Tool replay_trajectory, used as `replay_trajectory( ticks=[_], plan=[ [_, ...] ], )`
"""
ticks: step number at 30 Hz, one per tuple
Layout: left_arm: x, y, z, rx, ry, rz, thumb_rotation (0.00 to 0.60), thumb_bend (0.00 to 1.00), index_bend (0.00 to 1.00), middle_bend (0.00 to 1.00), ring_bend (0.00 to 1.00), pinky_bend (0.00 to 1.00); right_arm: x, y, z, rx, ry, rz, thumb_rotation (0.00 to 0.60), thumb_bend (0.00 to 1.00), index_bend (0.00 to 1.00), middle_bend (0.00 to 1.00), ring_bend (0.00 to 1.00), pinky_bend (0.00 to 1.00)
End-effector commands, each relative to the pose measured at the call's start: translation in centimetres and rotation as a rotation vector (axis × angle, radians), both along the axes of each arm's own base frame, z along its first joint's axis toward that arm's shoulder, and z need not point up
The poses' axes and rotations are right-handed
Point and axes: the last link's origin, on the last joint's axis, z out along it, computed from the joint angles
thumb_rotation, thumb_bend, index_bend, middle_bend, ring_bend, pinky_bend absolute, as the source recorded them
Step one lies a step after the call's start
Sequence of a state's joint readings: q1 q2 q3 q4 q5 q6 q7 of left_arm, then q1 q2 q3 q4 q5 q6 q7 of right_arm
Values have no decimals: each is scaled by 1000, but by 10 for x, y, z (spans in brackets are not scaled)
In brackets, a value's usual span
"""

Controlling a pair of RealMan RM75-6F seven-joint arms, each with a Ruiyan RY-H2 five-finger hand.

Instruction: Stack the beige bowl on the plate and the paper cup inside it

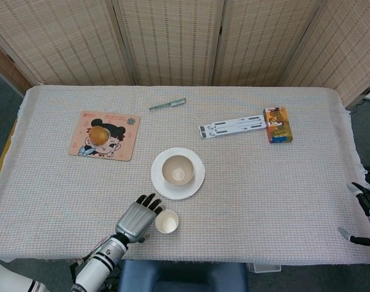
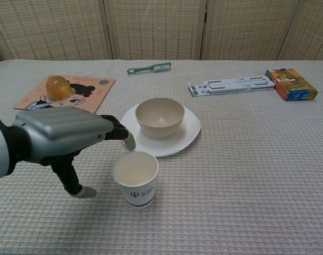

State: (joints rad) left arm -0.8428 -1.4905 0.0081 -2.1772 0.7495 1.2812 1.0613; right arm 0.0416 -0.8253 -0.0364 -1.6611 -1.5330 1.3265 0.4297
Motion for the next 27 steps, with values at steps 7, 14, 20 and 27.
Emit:
replay_trajectory(
  ticks=[7, 14, 20, 27],
  plan=[
    [3, 7, -6, -30, 34, -5, 600, 251, 205, 156, 0, 163, 0, -1, 0, -2, 2, -3, 600, 228, 0, 0, 0, 0],
    [10, 13, -13, -53, 65, -12, 600, 251, 209, 156, 0, 163, 0, -1, 0, 2, 2, -2, 600, 228, 0, 0, 0, 0],
    [16, 15, -19, -72, 82, -20, 600, 251, 215, 156, 0, 163, -1, -1, 1, -2, -2, -1, 600, 228, 0, 0, 0, 0],
    [23, 20, -19, -66, 97, -32, 600, 251, 217, 156, 0, 163, -1, -1, 1, 0, -4, -1, 600, 228, 0, 0, 0, 0]
  ],
)
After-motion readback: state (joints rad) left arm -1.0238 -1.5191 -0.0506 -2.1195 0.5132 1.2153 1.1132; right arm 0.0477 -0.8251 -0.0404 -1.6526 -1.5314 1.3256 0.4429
